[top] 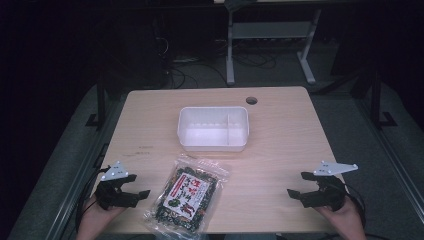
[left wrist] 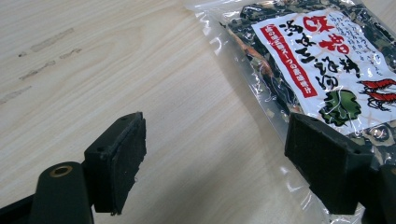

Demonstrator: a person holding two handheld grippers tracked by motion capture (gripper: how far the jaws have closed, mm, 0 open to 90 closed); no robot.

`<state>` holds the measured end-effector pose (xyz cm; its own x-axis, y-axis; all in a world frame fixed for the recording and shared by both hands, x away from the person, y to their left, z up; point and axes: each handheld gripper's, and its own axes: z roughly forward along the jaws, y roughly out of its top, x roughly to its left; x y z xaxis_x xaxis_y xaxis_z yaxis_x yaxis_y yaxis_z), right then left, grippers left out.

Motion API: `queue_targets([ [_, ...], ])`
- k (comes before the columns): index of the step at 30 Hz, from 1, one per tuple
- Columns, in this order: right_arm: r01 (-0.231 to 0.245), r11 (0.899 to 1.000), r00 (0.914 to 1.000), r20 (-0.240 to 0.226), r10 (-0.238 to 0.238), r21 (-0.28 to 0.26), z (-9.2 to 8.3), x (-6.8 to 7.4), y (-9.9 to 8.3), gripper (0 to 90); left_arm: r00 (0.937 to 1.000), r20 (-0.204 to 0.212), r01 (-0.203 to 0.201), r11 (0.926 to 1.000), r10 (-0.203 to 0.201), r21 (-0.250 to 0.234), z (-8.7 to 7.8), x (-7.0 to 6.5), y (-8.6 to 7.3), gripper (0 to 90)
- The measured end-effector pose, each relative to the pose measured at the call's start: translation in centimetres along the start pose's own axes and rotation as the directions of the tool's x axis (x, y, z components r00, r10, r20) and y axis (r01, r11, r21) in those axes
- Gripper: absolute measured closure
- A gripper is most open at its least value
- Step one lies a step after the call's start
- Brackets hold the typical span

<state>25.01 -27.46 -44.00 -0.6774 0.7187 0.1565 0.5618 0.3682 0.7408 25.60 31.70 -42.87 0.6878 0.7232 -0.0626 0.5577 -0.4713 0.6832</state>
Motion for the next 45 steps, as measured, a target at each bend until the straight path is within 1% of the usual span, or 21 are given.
queue_targets([
  [4, 0.007, 1.000, 1.0000, -0.005, -0.007, -0.001, 0.1, 0.2, 0.1, 14.3, 0.9999, 0.013, -0.008, 1.0000, 0.008, -0.002, 0.0, -0.2, 0.0, 23.1],
  [5, 0.009, 1.000, 0.9999, -0.014, -0.009, 0.001, 0.3, 0.4, 0.3, 14.3, 0.9996, 0.027, -0.010, 0.9999, 0.010, -0.003, 0.1, -0.3, 0.1, 23.8],
  [8, 0.009, 1.000, 0.9998, -0.018, -0.009, 0.001, 0.6, 0.4, 0.6, 14.3, 0.9994, 0.033, -0.013, 0.9999, 0.013, 0.002, 0.2, -0.4, 0.2, 24.5],
  [12, 0.011, 1.000, 0.9991, -0.041, -0.011, -0.001, 1.4, 0.8, 1.6, 14.3, 0.9980, 0.058, -0.026, 0.9996, 0.026, 0.009, 0.3, -0.7, 0.2, 31.9],
  [13, 0.011, 1.000, 0.9991, -0.041, -0.011, -0.001, 1.4, 0.8, 1.6, 14.3, 0.9974, 0.067, -0.027, 0.9996, 0.027, 0.008, 0.3, -0.8, 0.2, 31.9],
  [16, 0.026, 1.000, 0.9977, -0.062, -0.026, -0.005, 2.2, 1.5, 2.5, 14.3, 0.9947, 0.091, -0.049, 0.9987, 0.048, 0.010, 0.2, -1.2, 0.4, 41.4],
  [18, 0.032, 0.999, 0.9973, -0.067, -0.032, -0.002, 2.5, 1.7, 2.8, 14.3, 0.9940, 0.097, -0.052, 0.9986, 0.051, 0.010, 0.2, -1.3, 0.4, 43.8],
  [19, 0.038, 0.999, 0.9960, -0.081, -0.037, 0.013, 3.2, 2.0, 3.3, 14.3, 0.9928, 0.106, -0.056, 0.9984, 0.055, 0.011, 0.2, -1.3, 0.5, 49.1],
  [21, 0.038, 0.999, 0.9950, -0.093, -0.035, 0.027, 3.9, 2.3, 3.9, 14.3, 0.9908, 0.120, -0.064, 0.9977, 0.061, 0.020, 0.4, -1.6, 0.5, 54.7],
  [22, 0.038, 0.999, 0.9950, -0.093, -0.035, 0.027, 3.9, 2.3, 3.9, 14.3, 0.9891, 0.130, -0.072, 0.9971, 0.068, 0.026, 0.5, -1.7, 0.5, 54.7],
  [23, 0.041, 0.999, 0.9937, -0.106, -0.037, 0.036, 4.6, 2.7, 4.5, 14.8, 0.9869, 0.140, -0.084, 0.9960, 0.079, 0.031, 0.6, -1.9, 0.6, 61.4],
  [27, 0.059, 0.996, 0.9910, -0.124, -0.051, 0.060, 5.9, 3.3, 5.7, 17.3, 0.9814, 0.165, -0.107, 0.9932, 0.099, 0.045, 0.9, -2.4, 0.7, 69.6],
  [29, 0.064, 0.996, 0.9901, -0.129, -0.056, 0.063, 6.3, 3.4, 6.1, 17.9, 0.9784, 0.175, -0.119, 0.9916, 0.109, 0.050, 1.0, -2.5, 0.7, 71.0],
  [34, 0.077, 0.994, 0.9862, -0.152, -0.064, 0.081, 8.5, 4.1, 8.2, 21.8, 0.9732, 0.196, -0.136, 0.9884, 0.121, 0.067, 1.4, -2.9, 0.7, 79.4],
  [36, 0.072, 0.993, 0.9854, -0.161, -0.056, 0.097, 9.3, 4.3, 8.9, 22.6, 0.9727, 0.199, -0.135, 0.9884, 0.119, 0.070, 1.5, -3.0, 0.7, 80.1],
  [37, 0.072, 0.993, 0.9854, -0.161, -0.056, 0.097, 9.3, 4.3, 8.9, 22.6, 0.9715, 0.204, -0.138, 0.9878, 0.121, 0.071, 1.5, -3.0, 0.8, 80.1],
  [38, 0.066, 0.992, 0.9836, -0.174, -0.046, 0.109, 10.3, 4.5, 9.5, 24.7, 0.9698, 0.209, -0.144, 0.9867, 0.125, 0.076, 1.6, -3.1, 0.8, 83.0],
  [40, 0.064, 0.991, 0.9824, -0.182, -0.042, 0.115, 10.7, 4.5, 9.7, 25.7, 0.9683, 0.216, -0.145, 0.9862, 0.125, 0.080, 1.8, -3.2, 0.8, 83.7],
  [41, 0.053, 0.990, 0.9787, -0.204, -0.026, 0.127, 11.7, 4.6, 10.1, 27.7, 0.9671, 0.221, -0.147, 0.9855, 0.126, 0.084, 1.9, -3.3, 0.8, 85.7],
  [42, 0.047, 0.991, 0.9758, -0.218, -0.018, 0.129, 12.2, 4.6, 10.3, 29.3, 0.9656, 0.224, -0.154, 0.9844, 0.131, 0.086, 2.0, -3.3, 0.8, 86.2],
  [45, 0.034, 0.989, 0.9735, -0.229, 0.000, 0.145, 12.9, 4.6, 10.5, 31.8, 0.9641, 0.229, -0.159, 0.9823, 0.134, 0.098, 2.2, -3.3, 0.8, 86.2],
])
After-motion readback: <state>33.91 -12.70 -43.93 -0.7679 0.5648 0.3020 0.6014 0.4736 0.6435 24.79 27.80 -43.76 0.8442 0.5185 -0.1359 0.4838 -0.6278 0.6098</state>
